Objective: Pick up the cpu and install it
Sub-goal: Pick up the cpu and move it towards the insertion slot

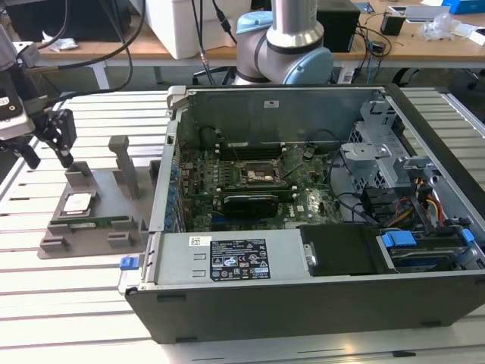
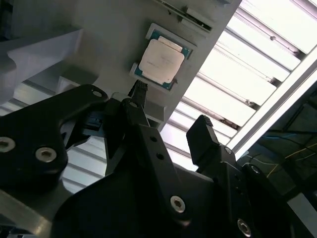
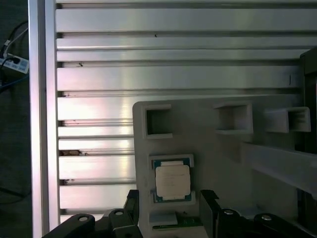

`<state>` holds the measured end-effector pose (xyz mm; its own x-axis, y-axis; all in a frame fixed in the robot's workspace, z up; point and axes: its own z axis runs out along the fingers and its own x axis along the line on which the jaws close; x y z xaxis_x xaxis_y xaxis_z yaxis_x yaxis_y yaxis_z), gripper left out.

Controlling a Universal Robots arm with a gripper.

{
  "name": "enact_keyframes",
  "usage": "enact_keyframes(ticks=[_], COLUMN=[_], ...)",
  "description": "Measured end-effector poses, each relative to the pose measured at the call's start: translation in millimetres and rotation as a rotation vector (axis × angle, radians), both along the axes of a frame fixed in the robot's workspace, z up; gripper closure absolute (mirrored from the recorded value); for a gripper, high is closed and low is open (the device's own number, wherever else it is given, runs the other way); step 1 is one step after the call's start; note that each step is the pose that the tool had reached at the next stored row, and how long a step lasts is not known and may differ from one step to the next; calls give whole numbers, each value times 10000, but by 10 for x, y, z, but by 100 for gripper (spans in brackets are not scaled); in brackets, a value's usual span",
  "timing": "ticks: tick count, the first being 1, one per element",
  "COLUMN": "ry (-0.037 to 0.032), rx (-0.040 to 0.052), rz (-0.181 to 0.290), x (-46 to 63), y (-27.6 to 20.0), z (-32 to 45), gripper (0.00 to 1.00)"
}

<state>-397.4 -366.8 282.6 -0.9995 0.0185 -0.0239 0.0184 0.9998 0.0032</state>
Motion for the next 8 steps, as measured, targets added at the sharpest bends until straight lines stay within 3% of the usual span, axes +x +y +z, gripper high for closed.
enact_keyframes(ticks=[8], ry=[0], rx=[-1], rz=[-1], x=[0], y=[27], z=[-124], gripper=[40])
